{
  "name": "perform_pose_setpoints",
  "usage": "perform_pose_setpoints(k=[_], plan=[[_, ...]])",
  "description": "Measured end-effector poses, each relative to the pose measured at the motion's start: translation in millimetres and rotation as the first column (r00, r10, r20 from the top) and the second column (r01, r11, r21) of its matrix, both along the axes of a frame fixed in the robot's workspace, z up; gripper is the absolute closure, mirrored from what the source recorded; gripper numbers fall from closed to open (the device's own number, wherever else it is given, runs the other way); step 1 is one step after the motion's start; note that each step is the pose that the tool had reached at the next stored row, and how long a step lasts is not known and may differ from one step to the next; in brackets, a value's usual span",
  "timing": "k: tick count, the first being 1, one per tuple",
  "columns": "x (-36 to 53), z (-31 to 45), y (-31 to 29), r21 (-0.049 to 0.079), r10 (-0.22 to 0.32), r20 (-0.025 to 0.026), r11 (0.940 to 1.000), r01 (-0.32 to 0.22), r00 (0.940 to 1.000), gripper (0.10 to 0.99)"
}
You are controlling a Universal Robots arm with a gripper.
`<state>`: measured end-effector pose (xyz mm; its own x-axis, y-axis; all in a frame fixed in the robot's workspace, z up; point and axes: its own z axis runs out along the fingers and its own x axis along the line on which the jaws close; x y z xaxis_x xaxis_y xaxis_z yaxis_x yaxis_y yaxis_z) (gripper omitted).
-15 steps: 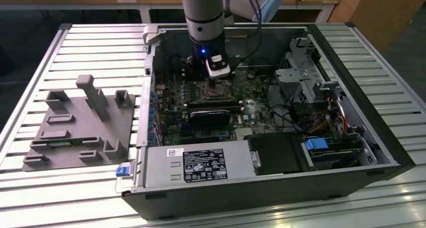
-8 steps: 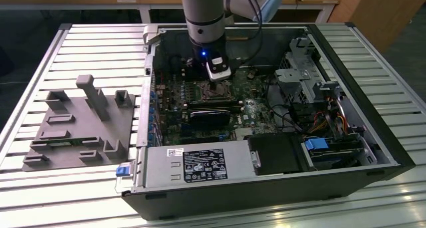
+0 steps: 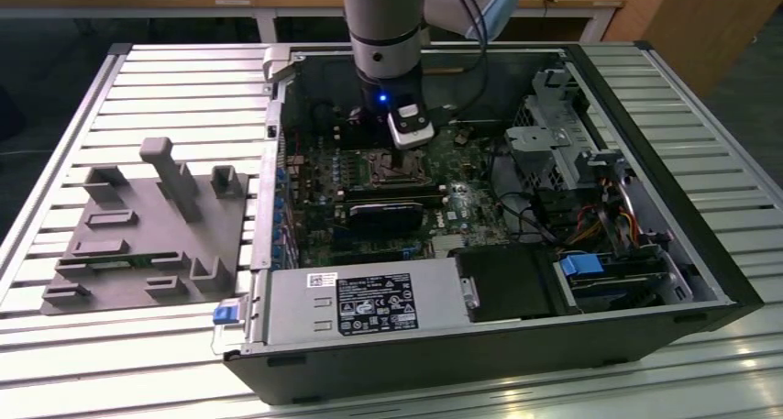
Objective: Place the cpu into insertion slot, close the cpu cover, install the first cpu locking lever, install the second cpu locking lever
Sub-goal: 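Install the first cpu locking lever, then install the second cpu locking lever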
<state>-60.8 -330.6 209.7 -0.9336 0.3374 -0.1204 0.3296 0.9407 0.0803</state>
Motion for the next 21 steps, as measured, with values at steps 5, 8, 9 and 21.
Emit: perform_pose_setpoints(k=[5,8,9,21], plan=[[1.5,1.2,-0.1,-0.009,0.016,-0.002,0.9998,-0.016,0.9999,0.984],[1.5,5.6,0.0,-0.01,0.019,-0.0017,0.9998,-0.019,0.9998,0.984],[1.5,7.5,0.0,-0.01,0.019,-0.0017,0.9998,-0.019,0.9998,0.984],[1.5,27.3,0.0,-0.01,0.022,-0.0017,0.9997,-0.022,0.9998,0.984]])
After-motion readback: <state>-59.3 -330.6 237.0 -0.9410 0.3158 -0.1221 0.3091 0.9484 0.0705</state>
